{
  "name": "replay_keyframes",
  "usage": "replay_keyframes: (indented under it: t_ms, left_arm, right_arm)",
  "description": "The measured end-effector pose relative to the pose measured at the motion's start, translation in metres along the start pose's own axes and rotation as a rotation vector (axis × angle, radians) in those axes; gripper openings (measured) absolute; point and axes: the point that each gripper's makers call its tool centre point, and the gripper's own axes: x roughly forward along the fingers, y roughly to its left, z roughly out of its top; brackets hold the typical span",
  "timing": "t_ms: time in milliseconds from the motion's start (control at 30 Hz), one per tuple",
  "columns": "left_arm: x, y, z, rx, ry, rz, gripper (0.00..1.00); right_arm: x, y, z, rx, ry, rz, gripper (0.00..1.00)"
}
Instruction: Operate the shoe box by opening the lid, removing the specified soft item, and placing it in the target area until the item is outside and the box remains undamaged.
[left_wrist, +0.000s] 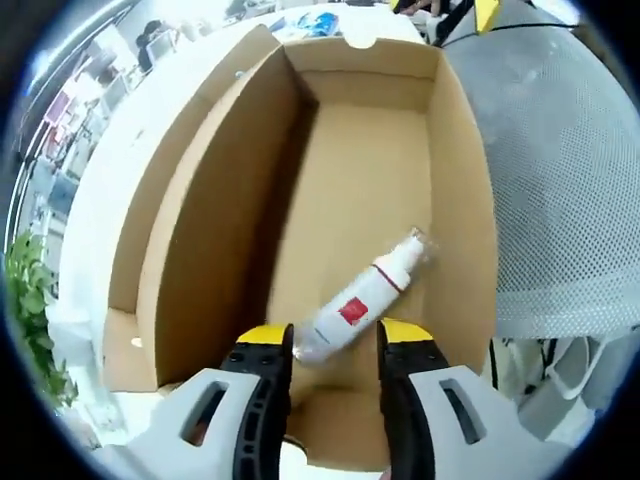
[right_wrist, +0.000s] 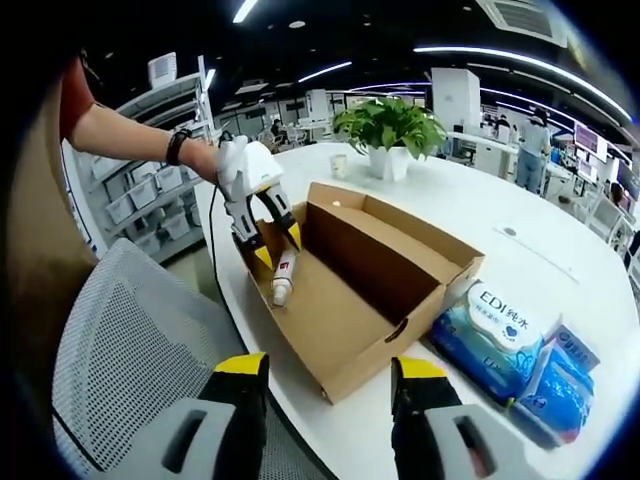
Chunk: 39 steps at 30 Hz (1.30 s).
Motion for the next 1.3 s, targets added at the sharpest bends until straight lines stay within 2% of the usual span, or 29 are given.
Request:
replay_keyframes:
  t_ms: [67, 133, 367, 533, 633, 700, 833, 1000, 1300]
  left_arm:
    - [0.003, -0.004, 0.001, 0.101, 0.004, 0.01, 0.4]
    - [0.006, -0.006, 0.0, 0.107, 0.018, 0.014, 0.39]
    - [0.014, -0.006, 0.009, 0.125, 0.005, 0.02, 0.39]
    - [0.02, -0.011, 0.014, 0.152, 0.01, 0.004, 0.29]
    - [0.023, -0.01, 0.017, 0.167, 0.01, 0.021, 0.25]
    - [0.022, -0.011, 0.019, 0.158, 0.003, 0.024, 0.21]
    - [0.018, -0.008, 0.027, 0.095, -0.056, 0.039, 0.19]
    - [0.017, -0.007, 0.024, 0.093, -0.063, 0.066, 0.19]
    - [-0.002, -0.001, 0.035, 0.071, -0.119, 0.127, 0.19]
  right_arm:
    - [0.001, 0.0, 0.0, 0.002, 0.002, 0.001, 0.46]
    - [0.001, 0.001, -0.001, 0.004, 0.003, 0.001, 0.46]
    - [0.005, 0.006, -0.003, 0.008, 0.01, 0.011, 0.46]
    - [0.006, 0.008, -0.004, 0.018, 0.01, 0.015, 0.46]
    - [0.007, 0.011, -0.004, 0.014, 0.006, 0.021, 0.46]
    - [0.007, 0.011, -0.005, 0.023, 0.006, 0.023, 0.46]
    - [0.009, 0.01, -0.003, 0.034, 0.005, 0.023, 0.45]
    - [0.015, 0.01, 0.004, 0.074, -0.009, 0.035, 0.44]
    - [0.031, 0.018, 0.018, 0.087, -0.01, 0.074, 0.43]
